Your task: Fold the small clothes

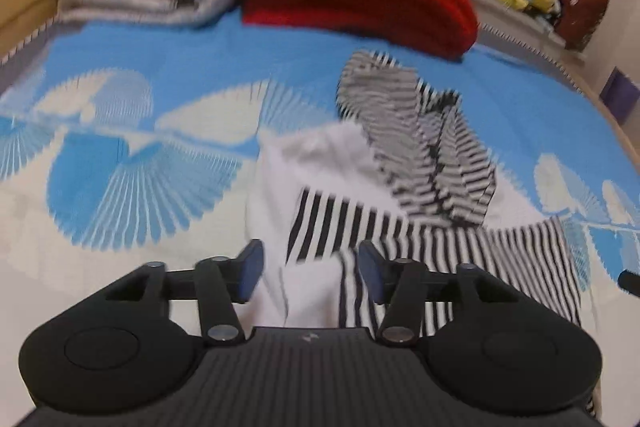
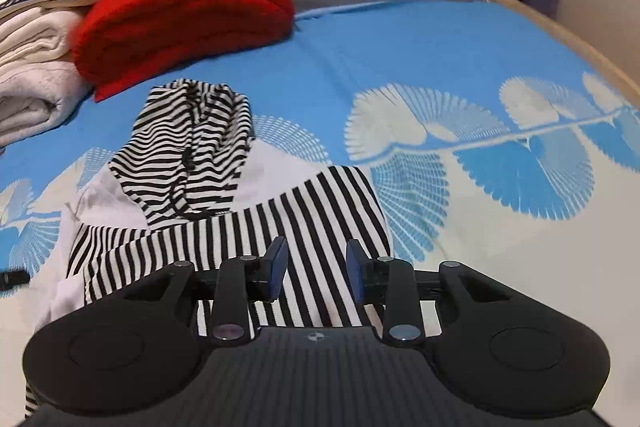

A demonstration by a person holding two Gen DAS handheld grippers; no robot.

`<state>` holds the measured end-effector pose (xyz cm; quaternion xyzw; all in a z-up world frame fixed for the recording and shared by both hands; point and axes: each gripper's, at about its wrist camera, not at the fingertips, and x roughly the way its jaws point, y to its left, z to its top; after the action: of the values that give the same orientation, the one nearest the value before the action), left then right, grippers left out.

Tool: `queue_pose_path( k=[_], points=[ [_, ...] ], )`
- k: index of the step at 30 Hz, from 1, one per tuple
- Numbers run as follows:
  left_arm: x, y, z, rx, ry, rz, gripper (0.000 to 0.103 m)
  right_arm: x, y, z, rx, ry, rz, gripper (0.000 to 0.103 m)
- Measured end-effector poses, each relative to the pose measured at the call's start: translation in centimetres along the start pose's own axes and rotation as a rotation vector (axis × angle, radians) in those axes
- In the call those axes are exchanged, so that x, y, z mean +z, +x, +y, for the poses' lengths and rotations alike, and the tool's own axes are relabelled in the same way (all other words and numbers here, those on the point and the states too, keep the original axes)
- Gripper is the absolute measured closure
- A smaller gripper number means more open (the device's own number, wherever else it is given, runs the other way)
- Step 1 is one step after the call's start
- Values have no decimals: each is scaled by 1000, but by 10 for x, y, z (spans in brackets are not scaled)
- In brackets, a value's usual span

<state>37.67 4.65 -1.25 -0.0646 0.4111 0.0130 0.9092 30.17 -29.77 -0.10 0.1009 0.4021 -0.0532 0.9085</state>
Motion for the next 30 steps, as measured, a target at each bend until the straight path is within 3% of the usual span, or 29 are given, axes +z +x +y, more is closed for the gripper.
queue_pose_path(
  k=[3,6,17,23,30],
  points=[
    [5,-7,-7,-67,27,-47,36,1,-1,-2,-1,11,-4,68],
    [6,-10,-16,-82,54,-79,36,0,-1,-4,-16,17,-6,68],
    [2,6,-22,-49,95,-90,37,-5,7,-11,-5,15,-4,68],
    [11,19,-8,-43,62,-95,69,-6,21,-15,5,28,15,68],
    [48,86,-2,1,57,-16,75,3,35,-18,14,17,44,75]
  ],
)
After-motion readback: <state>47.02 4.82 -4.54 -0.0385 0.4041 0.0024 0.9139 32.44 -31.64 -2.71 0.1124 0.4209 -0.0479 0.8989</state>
